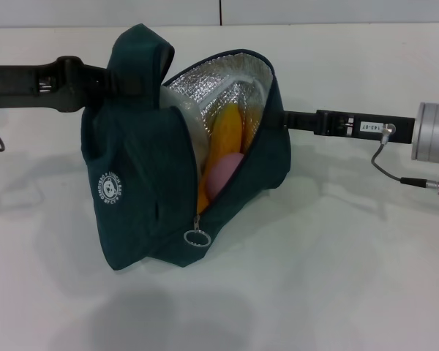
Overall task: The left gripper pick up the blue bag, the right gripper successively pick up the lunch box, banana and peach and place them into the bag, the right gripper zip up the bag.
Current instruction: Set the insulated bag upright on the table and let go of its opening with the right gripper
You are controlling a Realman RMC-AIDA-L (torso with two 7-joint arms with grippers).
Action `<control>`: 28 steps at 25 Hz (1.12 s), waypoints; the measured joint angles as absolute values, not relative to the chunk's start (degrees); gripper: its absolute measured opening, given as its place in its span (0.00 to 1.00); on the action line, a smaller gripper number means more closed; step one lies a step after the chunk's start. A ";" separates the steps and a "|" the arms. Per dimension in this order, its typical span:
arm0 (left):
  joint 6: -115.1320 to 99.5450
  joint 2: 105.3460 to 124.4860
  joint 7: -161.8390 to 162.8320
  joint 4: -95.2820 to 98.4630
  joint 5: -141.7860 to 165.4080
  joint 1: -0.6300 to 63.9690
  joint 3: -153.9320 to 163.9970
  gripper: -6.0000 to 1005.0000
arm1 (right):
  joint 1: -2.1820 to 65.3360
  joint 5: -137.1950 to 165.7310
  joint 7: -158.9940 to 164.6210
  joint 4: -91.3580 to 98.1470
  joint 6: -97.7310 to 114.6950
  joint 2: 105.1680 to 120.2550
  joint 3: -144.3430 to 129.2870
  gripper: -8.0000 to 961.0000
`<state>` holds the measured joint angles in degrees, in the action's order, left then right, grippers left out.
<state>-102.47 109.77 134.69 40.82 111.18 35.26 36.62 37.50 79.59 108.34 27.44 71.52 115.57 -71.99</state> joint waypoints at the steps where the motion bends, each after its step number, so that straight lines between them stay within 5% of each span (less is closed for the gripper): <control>1: -102.48 109.77 134.67 40.79 111.18 35.22 36.62 0.05 | 37.44 79.50 107.82 27.49 71.67 115.64 -71.88 0.64; 10: -102.48 109.98 134.65 40.69 111.18 35.57 36.74 0.05 | 37.25 78.07 103.59 27.52 73.55 115.67 -71.57 0.34; 12: -102.52 110.02 134.65 40.69 111.18 35.59 36.74 0.05 | 37.05 77.56 102.77 27.69 73.87 115.60 -71.47 0.13; 20: -102.75 110.32 134.60 40.69 111.03 35.90 36.73 0.05 | 35.90 76.95 99.63 28.89 77.64 115.47 -69.01 0.07; 28: -104.91 111.67 134.35 39.75 108.22 37.31 36.93 0.05 | 27.61 76.89 96.09 42.88 87.03 115.25 -66.29 0.05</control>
